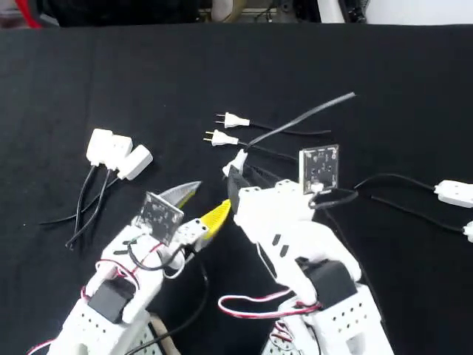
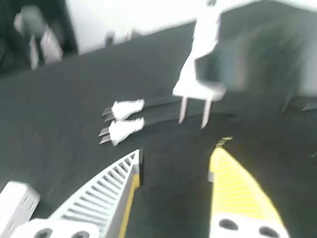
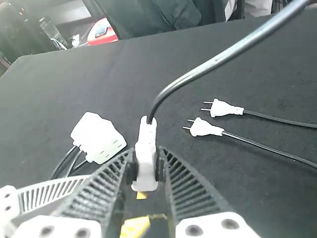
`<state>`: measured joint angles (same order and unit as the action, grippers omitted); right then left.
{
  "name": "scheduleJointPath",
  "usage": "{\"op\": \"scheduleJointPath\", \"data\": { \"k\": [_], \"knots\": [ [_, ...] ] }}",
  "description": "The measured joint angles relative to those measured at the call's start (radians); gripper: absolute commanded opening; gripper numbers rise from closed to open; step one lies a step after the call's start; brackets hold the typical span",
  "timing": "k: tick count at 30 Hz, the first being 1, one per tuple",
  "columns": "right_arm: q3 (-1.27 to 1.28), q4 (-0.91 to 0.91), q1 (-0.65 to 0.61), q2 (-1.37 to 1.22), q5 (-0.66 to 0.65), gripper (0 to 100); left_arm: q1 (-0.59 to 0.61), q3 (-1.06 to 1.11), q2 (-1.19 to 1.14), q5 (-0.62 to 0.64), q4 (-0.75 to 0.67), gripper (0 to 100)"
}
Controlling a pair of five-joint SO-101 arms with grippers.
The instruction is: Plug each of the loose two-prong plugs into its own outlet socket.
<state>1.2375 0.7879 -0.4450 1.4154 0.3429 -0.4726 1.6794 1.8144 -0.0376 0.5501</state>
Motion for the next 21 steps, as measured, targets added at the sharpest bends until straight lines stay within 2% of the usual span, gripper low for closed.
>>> {"op": "scheduleJointPath", "data": {
  "k": [3,8,13,21],
  "knots": [
    [-0.002,0.089,0.0,0.075,-0.046,1.1,-0.031,0.0,0.0,0.002,-0.071,22],
    [0.003,0.204,0.0,0.232,-0.095,1.1,-0.087,0.002,0.0,0.002,-0.112,21],
    [0.029,0.238,0.002,0.336,-0.112,1.1,-0.147,0.002,0.0,0.002,-0.115,21],
    [0.029,0.253,0.003,0.351,-0.13,1.1,-0.149,0.002,-0.028,-0.018,-0.115,22]
  ]
}}
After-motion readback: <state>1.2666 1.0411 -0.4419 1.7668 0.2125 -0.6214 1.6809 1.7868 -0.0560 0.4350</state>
